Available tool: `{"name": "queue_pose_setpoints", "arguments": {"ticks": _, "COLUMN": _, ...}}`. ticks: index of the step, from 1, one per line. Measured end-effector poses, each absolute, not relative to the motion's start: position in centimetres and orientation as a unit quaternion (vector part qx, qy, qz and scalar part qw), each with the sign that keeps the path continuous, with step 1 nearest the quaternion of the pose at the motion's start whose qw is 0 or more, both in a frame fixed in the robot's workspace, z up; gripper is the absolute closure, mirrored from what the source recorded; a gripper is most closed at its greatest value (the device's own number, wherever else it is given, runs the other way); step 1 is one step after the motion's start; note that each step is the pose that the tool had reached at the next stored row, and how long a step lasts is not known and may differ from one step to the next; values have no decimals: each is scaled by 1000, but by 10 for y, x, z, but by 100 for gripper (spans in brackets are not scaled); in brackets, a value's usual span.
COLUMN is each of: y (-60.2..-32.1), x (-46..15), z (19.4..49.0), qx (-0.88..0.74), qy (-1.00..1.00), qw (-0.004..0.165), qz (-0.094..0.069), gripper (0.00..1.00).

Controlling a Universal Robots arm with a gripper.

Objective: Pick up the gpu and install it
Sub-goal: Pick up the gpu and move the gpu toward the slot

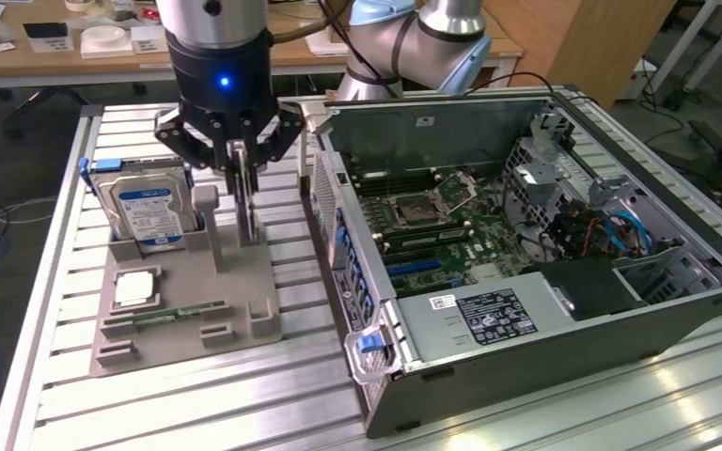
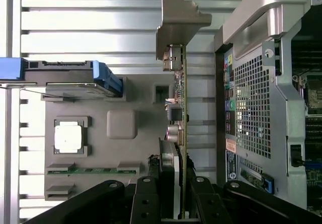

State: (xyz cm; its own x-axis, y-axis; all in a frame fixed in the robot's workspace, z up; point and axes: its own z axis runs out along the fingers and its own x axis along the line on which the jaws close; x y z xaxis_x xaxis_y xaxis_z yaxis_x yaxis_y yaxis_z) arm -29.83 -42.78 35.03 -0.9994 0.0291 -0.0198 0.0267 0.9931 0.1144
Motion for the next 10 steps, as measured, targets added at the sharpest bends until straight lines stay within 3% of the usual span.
{"name": "queue_pose_setpoints", "arguments": {"ticks": 10, "y": -428, "x": -298, "z": 373, "qx": 14, "qy": 998, "qw": 11, "qz": 61, "gripper": 72}}
